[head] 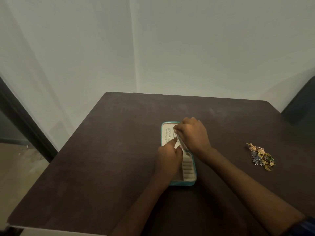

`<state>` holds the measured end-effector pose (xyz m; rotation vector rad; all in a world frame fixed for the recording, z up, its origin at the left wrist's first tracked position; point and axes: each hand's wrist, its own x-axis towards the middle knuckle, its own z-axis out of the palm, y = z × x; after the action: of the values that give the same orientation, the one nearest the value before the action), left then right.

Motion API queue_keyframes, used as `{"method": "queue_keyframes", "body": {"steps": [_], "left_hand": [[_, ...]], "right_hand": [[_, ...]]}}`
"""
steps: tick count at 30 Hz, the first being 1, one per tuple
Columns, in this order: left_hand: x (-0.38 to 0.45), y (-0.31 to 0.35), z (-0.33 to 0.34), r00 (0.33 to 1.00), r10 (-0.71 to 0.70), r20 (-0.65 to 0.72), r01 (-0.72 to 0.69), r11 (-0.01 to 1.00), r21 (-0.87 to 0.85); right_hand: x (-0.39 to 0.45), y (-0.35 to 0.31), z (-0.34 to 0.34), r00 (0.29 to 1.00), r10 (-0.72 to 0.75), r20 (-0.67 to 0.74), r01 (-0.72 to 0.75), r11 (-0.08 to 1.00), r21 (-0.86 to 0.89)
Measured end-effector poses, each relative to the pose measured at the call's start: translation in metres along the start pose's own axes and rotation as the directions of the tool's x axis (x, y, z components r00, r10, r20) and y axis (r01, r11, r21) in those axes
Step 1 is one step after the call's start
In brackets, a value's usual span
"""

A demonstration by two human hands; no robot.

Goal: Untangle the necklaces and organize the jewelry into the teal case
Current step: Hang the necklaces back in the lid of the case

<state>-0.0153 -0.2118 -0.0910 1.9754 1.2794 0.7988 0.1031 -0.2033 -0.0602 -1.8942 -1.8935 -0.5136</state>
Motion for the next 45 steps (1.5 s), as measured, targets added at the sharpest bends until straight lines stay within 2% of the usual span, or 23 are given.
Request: {"method": "queue_keyframes", "body": {"steps": [7,12,21,32,39,42,45], "left_hand": [[0.001,0.000,0.002,1.000,0.005,0.030,-0.007,0.997,0.073],[0.000,0.000,0.001,1.000,0.012,0.022,-0.013,0.998,0.056],[0.000,-0.002,0.004,0.999,0.040,0.013,-0.041,0.996,0.080],[-0.004,0.001,0.003,0.997,0.076,0.019,-0.078,0.992,0.102],[-0.004,-0.001,0.005,0.999,0.047,-0.016,-0.046,0.996,0.075],[-0.005,-0.001,0.006,0.999,0.044,-0.012,-0.043,0.997,0.062],[-0.005,0.000,0.006,0.998,0.058,0.010,-0.059,0.991,0.122]], "right_hand": [[0.002,0.003,0.009,0.999,-0.022,-0.044,0.021,0.999,-0.035],[0.005,0.003,0.010,0.996,-0.029,-0.090,0.024,0.999,-0.048],[0.010,0.007,0.016,0.991,-0.114,-0.066,0.104,0.985,-0.138],[0.011,0.009,0.025,0.982,-0.176,-0.074,0.166,0.978,-0.128],[0.004,0.012,0.022,0.986,-0.043,-0.159,0.042,0.999,-0.012],[0.000,0.016,0.018,0.989,0.041,-0.145,-0.033,0.998,0.054],[-0.005,0.020,0.016,0.990,0.079,-0.113,-0.071,0.995,0.076]]}}
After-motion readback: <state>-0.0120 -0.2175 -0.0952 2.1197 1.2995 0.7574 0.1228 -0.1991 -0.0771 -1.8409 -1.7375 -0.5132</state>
